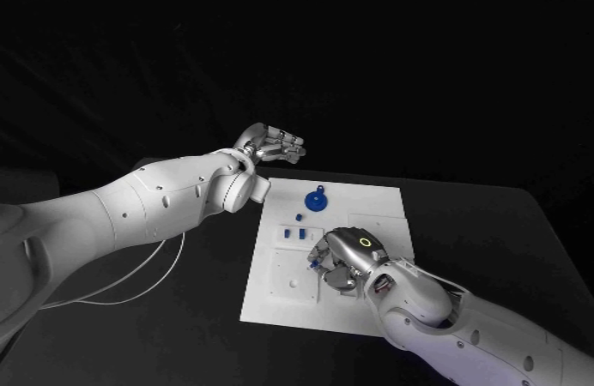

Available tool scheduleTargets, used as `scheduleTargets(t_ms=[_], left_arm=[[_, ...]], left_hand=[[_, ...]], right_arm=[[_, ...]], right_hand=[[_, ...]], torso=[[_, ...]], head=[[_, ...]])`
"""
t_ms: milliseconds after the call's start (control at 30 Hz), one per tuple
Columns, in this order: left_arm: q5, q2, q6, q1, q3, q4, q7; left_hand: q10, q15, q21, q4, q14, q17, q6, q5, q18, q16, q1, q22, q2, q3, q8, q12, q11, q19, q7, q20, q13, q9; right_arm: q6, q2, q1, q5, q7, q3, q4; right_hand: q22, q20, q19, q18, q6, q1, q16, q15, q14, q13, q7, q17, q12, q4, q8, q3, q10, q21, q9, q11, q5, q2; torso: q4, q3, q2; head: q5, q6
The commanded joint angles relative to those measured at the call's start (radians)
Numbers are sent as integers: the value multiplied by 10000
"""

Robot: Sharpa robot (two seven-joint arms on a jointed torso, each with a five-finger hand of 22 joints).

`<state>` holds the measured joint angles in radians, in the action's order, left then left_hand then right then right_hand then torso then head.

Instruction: Assemble the parts on the task board

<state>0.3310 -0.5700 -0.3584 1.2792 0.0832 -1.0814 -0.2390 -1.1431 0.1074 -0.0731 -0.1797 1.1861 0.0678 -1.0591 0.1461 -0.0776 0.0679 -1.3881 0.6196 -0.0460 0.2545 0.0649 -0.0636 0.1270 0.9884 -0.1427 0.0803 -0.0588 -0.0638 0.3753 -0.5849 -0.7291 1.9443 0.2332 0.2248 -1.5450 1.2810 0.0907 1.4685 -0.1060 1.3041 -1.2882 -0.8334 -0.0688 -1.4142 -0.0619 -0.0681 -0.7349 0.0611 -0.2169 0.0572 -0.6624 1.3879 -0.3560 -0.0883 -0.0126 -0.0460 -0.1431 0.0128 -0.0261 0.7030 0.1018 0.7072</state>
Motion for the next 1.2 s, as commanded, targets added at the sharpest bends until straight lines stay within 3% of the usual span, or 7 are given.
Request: scheduleTargets(t_ms=[33,333,1200], left_arm=[[-68,28,20,0,-7,-12,-93],[-65,37,31,-4,-7,-24,-87],[-23,115,233,-37,-8,-20,-24]], left_hand=[[68,-9,37,53,-59,12,70,13,72,-31,52,-9,21,6,-12,17,-31,-50,-8,51,1,-5],[75,-4,34,70,-68,13,88,10,73,-31,52,-85,18,0,-13,15,-27,-39,-12,56,0,-5],[91,-2,31,111,-72,14,111,0,74,-30,72,-253,38,-11,-13,16,-22,-7,-18,60,1,-5]], right_arm=[[38,59,12,258,199,-16,49],[38,201,15,338,289,-94,260],[-133,517,14,357,331,-178,684]], right_hand=[[10,36,383,-129,83,12,39,-29,-76,-21,8,-12,12,-44,70,-1,29,-26,-5,-9,-47,53],[1,39,381,-131,83,30,51,-30,-83,-21,7,-17,12,-48,70,-26,28,-8,-7,-10,-50,49],[-15,37,377,-147,78,46,66,-28,-86,-22,5,-26,13,-61,69,-49,27,0,-13,-11,-54,46]], torso=[[5,-4,0],[4,-4,-5],[-4,-3,-5]], head=[[14,23],[20,66],[96,151]])
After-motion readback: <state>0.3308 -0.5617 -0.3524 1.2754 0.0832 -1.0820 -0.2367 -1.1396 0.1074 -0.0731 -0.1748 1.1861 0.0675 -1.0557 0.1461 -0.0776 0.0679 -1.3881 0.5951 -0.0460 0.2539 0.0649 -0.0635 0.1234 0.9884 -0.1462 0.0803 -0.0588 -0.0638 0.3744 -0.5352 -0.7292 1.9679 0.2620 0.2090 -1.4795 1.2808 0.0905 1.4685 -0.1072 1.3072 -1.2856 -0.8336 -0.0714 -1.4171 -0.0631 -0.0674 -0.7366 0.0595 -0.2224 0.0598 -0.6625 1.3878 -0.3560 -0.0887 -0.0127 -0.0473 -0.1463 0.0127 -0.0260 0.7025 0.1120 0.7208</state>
